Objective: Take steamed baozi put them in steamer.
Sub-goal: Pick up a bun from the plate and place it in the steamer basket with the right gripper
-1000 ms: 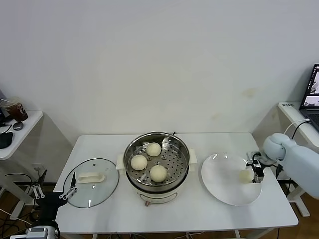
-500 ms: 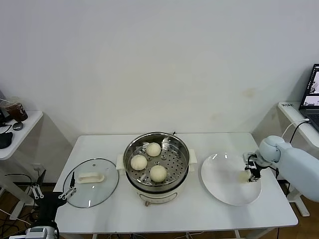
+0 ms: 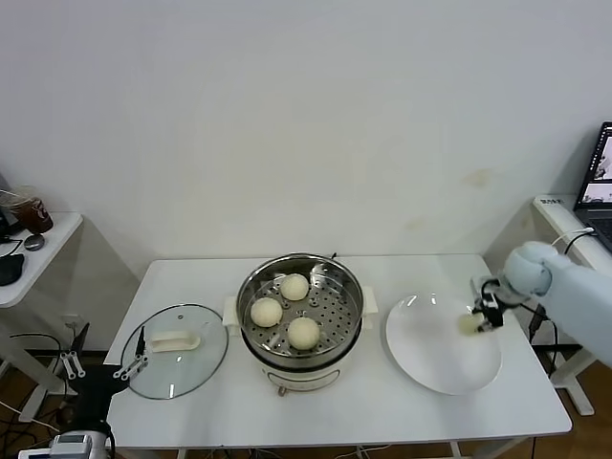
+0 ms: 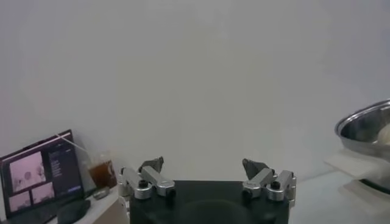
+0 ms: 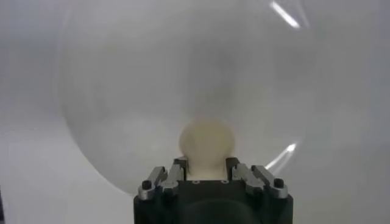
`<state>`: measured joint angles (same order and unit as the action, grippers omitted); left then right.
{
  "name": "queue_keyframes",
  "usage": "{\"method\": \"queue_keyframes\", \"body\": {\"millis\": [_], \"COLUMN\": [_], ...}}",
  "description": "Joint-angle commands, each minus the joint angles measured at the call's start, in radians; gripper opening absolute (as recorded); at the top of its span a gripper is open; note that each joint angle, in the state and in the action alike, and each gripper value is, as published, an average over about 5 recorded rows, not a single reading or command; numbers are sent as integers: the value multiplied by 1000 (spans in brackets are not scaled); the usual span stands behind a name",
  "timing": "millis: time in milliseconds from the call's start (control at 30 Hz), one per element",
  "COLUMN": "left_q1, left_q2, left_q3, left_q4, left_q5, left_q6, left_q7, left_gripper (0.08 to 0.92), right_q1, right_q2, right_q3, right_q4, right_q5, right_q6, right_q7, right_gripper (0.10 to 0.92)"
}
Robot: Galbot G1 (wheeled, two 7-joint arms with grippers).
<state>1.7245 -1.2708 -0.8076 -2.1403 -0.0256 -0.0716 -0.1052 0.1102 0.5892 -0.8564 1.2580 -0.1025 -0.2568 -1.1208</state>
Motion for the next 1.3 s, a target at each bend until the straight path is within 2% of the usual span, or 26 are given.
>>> {"method": "queue_keyframes", "body": {"millis": [33, 167, 333, 533, 833, 1067, 1300], "left_q1": [-15, -22, -27, -30, -27, -24, -25], "left_q2": [4, 9, 15, 13, 7, 9, 9], "left_q3": [15, 24, 24, 22, 5, -9, -13], "left_q4": [5, 10, 19, 25, 20, 20, 26], "left_q5": [-1, -2, -7, -9, -14, -17, -19], "left_q6": [3, 5, 2, 0, -2, -2, -2], "left_q7": [1, 2, 2, 1, 0, 0, 1], "left_gripper": [823, 823, 823, 823, 823, 823, 823], "right_q1": [607, 778, 807, 724, 540, 420, 367], "right_q2": [32, 141, 268, 419, 545, 570, 565], "right_q3": [-417, -533, -563, -536, -527, -496, -484], "right_q4": [214, 283, 370, 370, 221, 117, 88], "right_q5": [344, 499, 674, 757, 664, 561, 505], "right_q6": [-144, -217, -355, -454, -468, -457, -446], "right_q7": [1, 33, 136, 206, 231, 214, 210], "right_gripper": [405, 407, 408, 407, 408, 415, 416]}}
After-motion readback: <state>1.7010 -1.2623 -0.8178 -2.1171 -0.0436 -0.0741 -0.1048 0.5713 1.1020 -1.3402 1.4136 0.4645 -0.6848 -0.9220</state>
